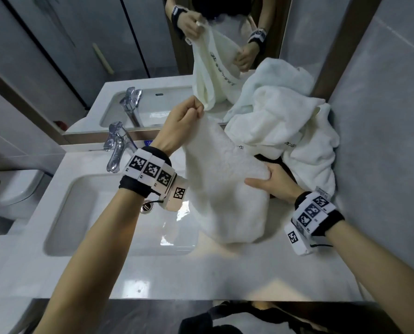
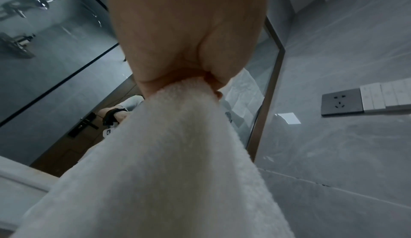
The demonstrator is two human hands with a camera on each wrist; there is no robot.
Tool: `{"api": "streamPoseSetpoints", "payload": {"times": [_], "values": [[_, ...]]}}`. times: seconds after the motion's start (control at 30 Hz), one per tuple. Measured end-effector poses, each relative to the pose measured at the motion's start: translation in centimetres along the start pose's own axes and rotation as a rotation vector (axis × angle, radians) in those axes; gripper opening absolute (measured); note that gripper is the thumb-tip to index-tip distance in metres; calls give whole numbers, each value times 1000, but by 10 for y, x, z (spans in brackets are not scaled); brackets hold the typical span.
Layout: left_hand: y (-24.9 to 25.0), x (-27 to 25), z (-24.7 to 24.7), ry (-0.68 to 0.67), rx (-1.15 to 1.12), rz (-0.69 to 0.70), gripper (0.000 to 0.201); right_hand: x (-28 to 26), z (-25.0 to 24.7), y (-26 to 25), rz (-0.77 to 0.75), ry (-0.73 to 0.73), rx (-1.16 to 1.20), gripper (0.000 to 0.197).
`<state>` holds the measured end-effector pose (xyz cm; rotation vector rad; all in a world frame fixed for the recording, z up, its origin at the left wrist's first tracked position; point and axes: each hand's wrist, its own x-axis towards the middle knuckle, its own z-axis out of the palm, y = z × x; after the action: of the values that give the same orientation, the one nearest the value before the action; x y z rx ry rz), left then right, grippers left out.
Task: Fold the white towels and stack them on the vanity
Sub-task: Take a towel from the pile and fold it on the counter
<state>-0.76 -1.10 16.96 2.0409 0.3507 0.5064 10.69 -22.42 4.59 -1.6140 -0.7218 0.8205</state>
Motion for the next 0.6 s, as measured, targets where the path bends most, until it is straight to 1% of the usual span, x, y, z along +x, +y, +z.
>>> {"api": "streamPoseSetpoints", "payload": {"times": [0.07,0.17,0.2,0.27,0.33,0.37,0.43,0.47,0.53,0.57,0.6], "values": [[5,2,-1,-58,-18,10,23,5,-5,-8,-46,-53,26,35],[10,5,1,-159,-30,13,17,15,-4,-21,-62,-192,67,41],[10,7,1,-178,-37,13,17,17,-3,-24,-77,-206,52,38],[7,12,-2,-212,-47,5,18,21,-3,-32,-116,-194,73,30],[3,14,-6,-260,-65,-10,20,26,-4,-38,-144,-148,145,36],[1,15,-7,-278,-76,-16,21,28,-5,-41,-158,-125,138,39],[-3,17,-8,-284,-93,-20,23,35,-4,-43,-170,-84,41,36],[-4,17,-8,-282,-102,-19,25,38,-3,-44,-150,-86,-18,31],[-4,18,-8,-274,-121,-13,28,44,-4,-43,-73,-144,-152,20],[-4,19,-9,-262,-128,-13,27,47,-6,-41,-55,-160,-258,20],[-4,19,-11,-241,-136,-18,26,50,-9,-38,-66,-143,-371,28]]}}
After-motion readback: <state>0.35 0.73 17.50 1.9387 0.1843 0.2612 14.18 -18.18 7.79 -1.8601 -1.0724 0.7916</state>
